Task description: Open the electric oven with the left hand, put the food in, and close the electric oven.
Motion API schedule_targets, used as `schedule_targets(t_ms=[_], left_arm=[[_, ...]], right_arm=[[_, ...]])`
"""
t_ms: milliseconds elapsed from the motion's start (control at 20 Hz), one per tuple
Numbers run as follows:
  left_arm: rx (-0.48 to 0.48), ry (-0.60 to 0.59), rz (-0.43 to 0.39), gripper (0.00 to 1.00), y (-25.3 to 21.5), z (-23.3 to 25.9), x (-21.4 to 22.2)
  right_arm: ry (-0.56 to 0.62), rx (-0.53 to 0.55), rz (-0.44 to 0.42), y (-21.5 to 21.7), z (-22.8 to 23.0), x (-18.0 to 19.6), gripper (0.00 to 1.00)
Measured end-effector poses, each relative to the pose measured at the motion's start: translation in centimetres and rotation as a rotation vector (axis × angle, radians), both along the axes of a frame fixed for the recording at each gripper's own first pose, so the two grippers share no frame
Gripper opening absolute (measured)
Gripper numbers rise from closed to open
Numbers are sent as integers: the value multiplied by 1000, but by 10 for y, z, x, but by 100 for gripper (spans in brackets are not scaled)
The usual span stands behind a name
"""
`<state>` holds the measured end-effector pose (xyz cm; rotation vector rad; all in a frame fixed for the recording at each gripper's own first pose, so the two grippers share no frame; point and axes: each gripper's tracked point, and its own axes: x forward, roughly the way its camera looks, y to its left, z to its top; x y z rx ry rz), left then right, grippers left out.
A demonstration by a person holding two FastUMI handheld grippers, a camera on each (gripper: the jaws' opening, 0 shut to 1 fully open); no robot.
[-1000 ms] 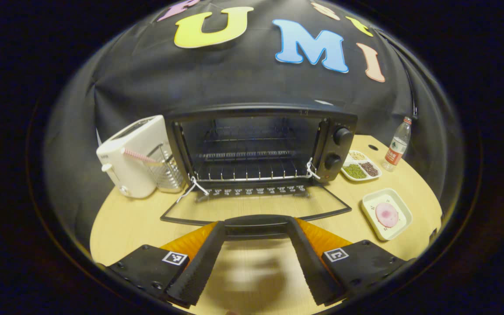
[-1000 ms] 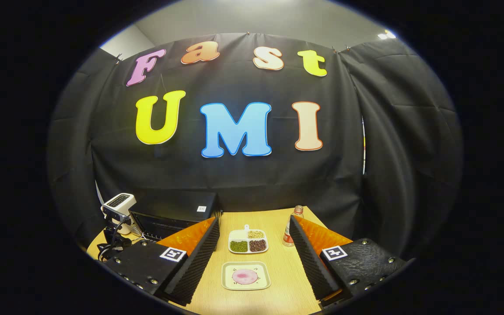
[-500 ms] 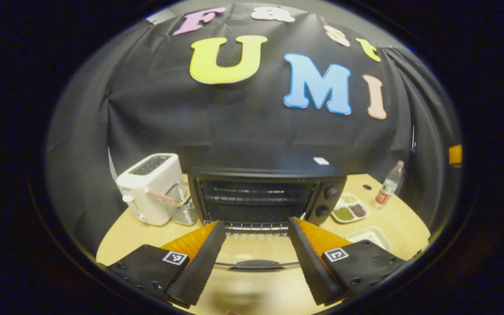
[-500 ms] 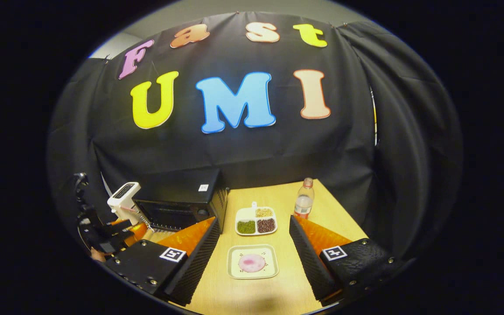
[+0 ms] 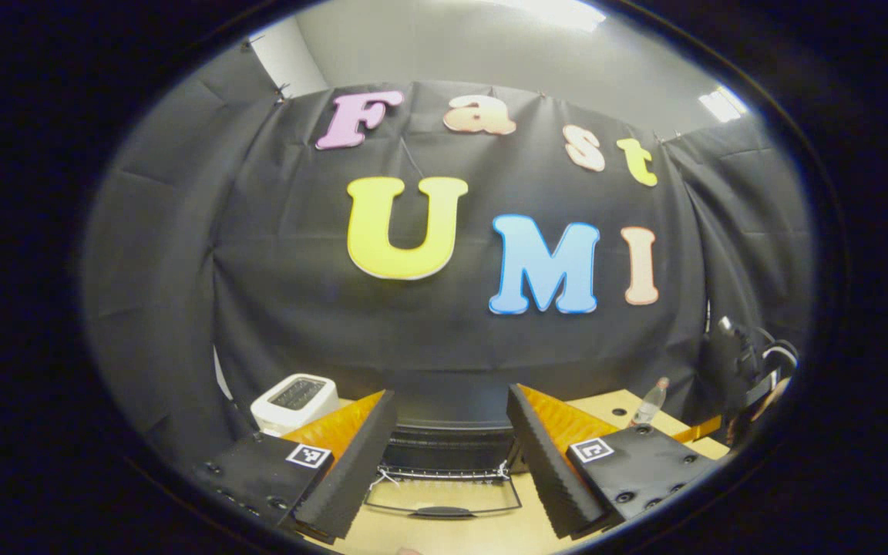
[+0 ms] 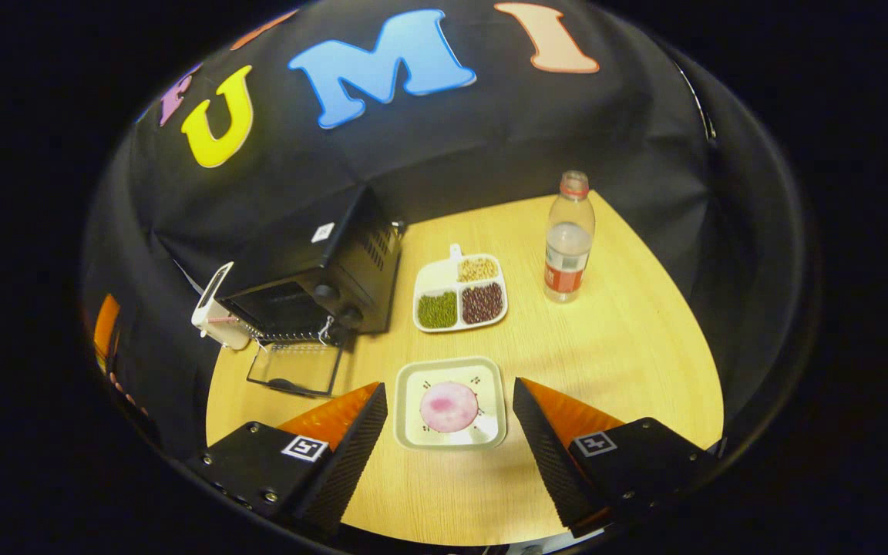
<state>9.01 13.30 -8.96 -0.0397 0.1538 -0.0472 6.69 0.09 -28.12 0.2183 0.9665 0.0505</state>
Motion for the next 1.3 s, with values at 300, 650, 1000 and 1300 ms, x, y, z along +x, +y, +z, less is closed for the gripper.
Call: schedule_targets(t_ms=[300,650,1000,1300], left_arm=[[-12,-103,89,100,26,47,-24],[19,-53,133,100,44,37,-41],[23,-31,181,100,61,36,-57],[-6,-4,175,96,56,27,-55]], right_arm=[[198,-40,27,-25,-67,5,100],[390,-140,18,-45,-133,21,100],[468,-255,53,-57,-163,22,100],[469,-235,94,-48,-167,21,73]])
